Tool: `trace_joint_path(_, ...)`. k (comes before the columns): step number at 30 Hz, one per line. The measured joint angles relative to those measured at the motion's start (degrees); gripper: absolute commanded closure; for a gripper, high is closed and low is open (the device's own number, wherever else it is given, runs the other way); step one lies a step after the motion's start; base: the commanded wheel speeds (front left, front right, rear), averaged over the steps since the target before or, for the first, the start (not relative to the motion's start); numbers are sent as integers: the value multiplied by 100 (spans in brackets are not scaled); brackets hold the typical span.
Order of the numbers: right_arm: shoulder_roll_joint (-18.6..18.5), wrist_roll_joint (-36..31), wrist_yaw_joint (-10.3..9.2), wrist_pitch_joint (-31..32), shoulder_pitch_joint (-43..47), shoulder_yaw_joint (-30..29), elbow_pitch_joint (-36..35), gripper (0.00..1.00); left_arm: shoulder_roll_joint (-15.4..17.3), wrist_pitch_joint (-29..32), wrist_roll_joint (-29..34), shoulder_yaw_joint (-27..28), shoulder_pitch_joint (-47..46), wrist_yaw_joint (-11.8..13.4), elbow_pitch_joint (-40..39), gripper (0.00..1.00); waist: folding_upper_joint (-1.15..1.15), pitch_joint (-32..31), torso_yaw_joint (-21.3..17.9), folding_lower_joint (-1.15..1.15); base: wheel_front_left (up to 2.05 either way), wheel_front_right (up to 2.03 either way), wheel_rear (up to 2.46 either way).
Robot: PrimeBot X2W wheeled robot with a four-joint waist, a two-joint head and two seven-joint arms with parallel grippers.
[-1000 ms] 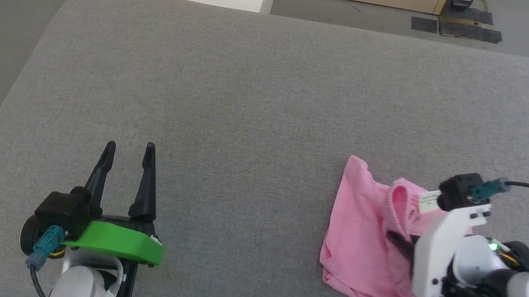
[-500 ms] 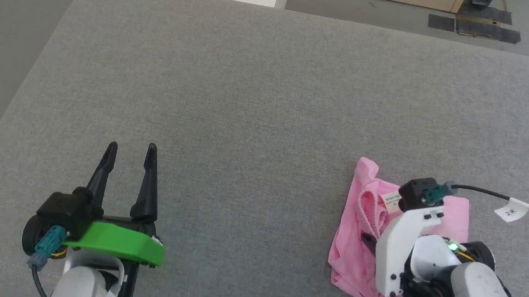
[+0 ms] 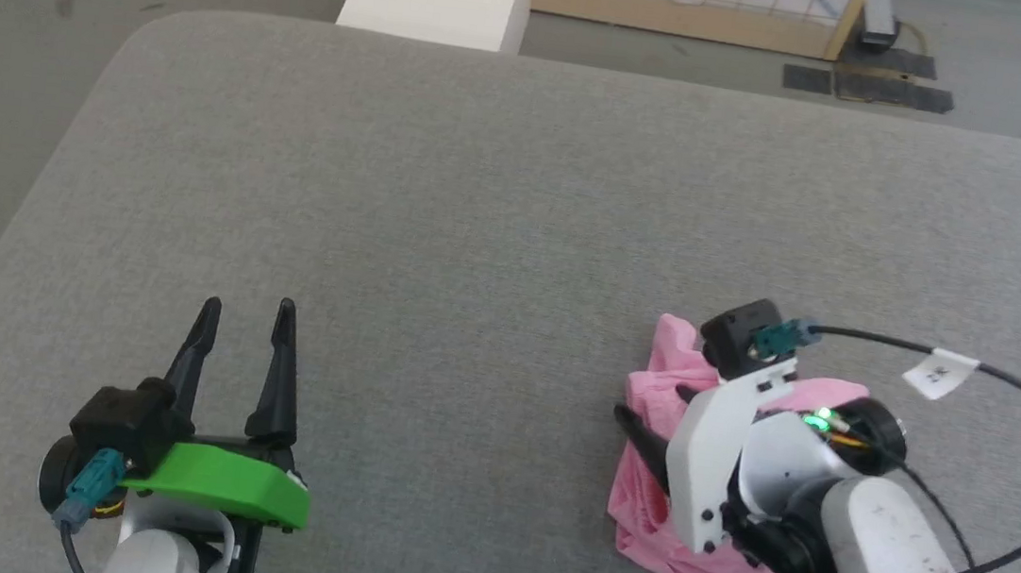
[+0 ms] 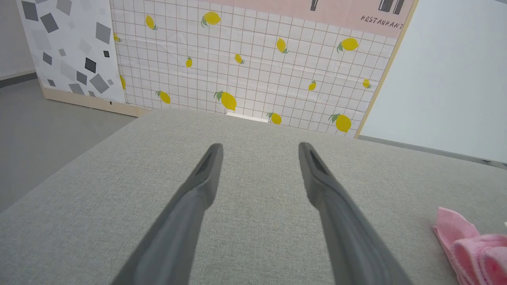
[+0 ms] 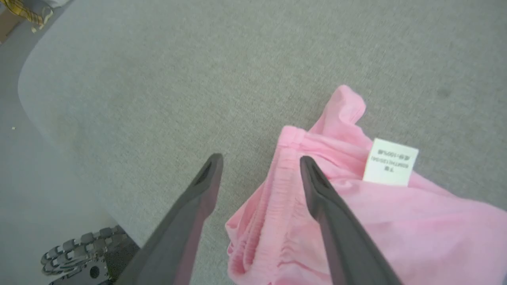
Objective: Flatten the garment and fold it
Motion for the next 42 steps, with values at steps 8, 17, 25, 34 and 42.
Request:
trace_joint_path(8, -153, -54, 0, -268, 111, -766, -989, 0, -3, 0, 67, 42, 1, -5, -49, 0, 0, -75, -303, 0, 0, 0, 0)
trace_joint_path(17, -197, -638, -1, -169, 845, -1965, -790, 0, -5, 0, 99, 35, -2, -5, -103, 0, 0, 67, -419, 0, 0, 0, 0)
trace_joint_path(25, -34, -731, 0, -192, 965, -1785, -75, 0, -5, 0, 120, 10, -5, -4, -103, 0, 0, 200, -355, 0, 0, 0, 0)
trace_joint_path(34, -102, -982, 2, -345, 885, -1763, 587, 93, -5, 0, 115, -3, -9, 1, -85, 0, 0, 240, -239, 0, 0, 0, 0)
trace_joint_path(42, -288, -983, 3, -419, 694, -1538, 832, 100, -4, 0, 81, -30, -8, 2, -7, 0, 0, 190, -279, 0, 0, 0, 0)
